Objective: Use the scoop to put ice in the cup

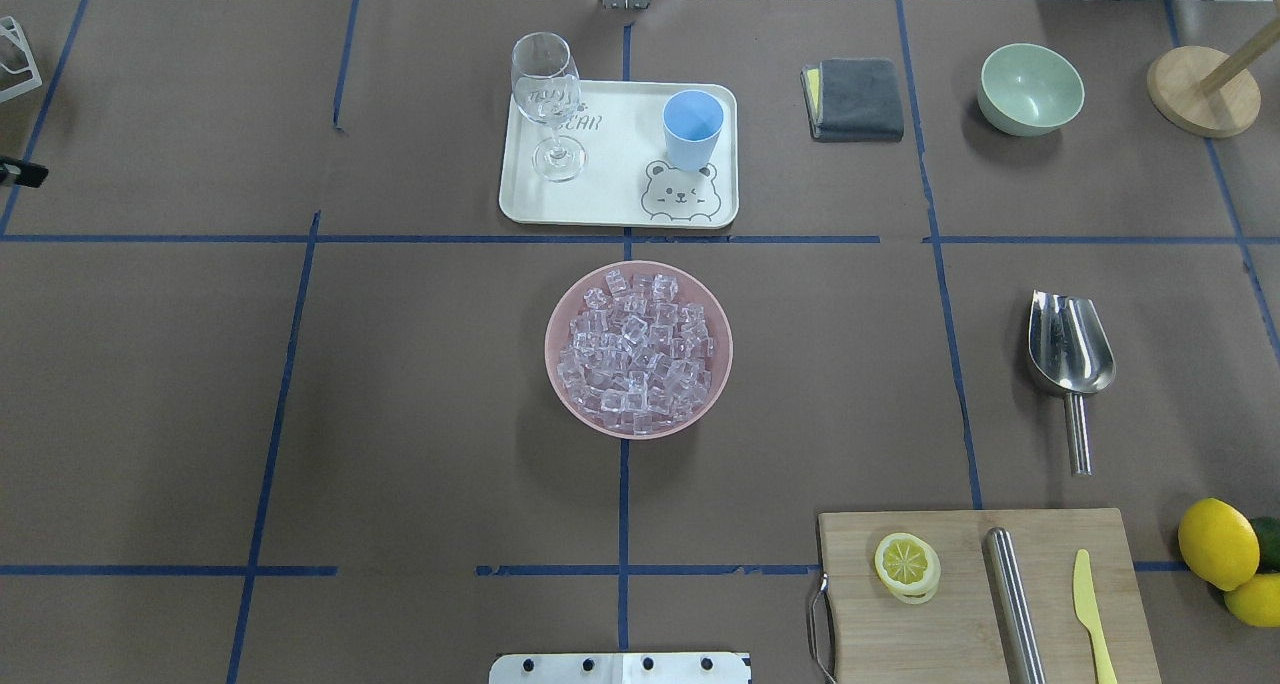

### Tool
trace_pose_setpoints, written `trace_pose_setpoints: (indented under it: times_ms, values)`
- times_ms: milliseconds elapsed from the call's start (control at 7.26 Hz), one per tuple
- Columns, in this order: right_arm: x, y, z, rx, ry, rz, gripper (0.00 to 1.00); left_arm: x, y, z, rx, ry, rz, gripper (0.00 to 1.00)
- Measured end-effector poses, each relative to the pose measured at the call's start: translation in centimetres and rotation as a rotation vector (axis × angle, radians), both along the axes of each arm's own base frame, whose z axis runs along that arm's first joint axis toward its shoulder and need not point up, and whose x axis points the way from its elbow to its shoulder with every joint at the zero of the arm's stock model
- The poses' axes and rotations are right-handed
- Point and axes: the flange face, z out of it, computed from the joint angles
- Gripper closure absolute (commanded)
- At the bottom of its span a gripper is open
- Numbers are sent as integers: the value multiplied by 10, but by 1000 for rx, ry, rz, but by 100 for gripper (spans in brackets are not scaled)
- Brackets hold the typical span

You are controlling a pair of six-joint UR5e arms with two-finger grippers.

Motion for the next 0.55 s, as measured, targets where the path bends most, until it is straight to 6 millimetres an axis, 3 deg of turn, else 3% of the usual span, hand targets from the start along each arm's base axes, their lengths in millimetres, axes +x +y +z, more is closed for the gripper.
trace_pose_setpoints:
  times_ms: [276, 551]
  values:
    - [-58, -3, -17, -74, -25, 27, 0, 38, 7, -22, 125, 41, 74, 0]
    - [-112, 5, -44, -152, -62, 105, 0, 59, 14, -38, 215, 77, 119, 0]
